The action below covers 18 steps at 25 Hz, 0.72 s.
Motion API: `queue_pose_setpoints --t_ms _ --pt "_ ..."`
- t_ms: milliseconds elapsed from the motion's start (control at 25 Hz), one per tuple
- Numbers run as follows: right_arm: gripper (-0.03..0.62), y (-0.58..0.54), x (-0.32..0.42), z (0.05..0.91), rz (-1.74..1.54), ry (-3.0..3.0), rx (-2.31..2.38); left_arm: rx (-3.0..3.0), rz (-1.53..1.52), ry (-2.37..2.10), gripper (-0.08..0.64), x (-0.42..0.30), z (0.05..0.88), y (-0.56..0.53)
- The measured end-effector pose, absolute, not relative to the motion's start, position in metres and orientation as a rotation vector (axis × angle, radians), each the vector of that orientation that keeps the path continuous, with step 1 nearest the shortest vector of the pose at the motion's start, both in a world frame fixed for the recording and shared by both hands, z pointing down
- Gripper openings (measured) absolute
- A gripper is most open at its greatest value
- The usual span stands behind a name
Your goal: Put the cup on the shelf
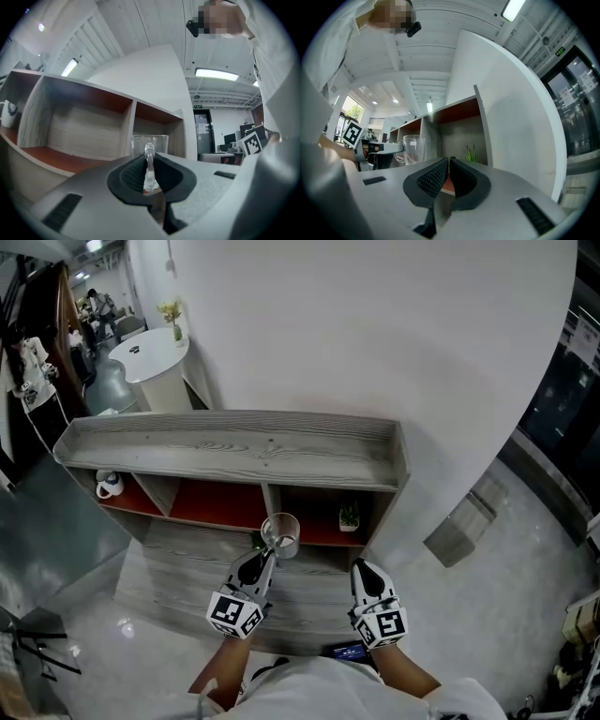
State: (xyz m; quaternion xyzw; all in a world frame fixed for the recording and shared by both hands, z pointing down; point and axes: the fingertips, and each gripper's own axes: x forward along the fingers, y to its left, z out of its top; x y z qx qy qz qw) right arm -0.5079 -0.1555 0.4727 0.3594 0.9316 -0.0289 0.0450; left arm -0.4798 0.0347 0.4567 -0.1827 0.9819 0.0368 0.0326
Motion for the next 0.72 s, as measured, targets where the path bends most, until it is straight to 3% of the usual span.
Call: queue_pose_setpoints --t_ms 720 --pt "0.037 -0.179 -0.544 0.487 -0.136 2.745 1.475 -0.159 0.031 3.107 0.031 -0.534 0.473 0.001"
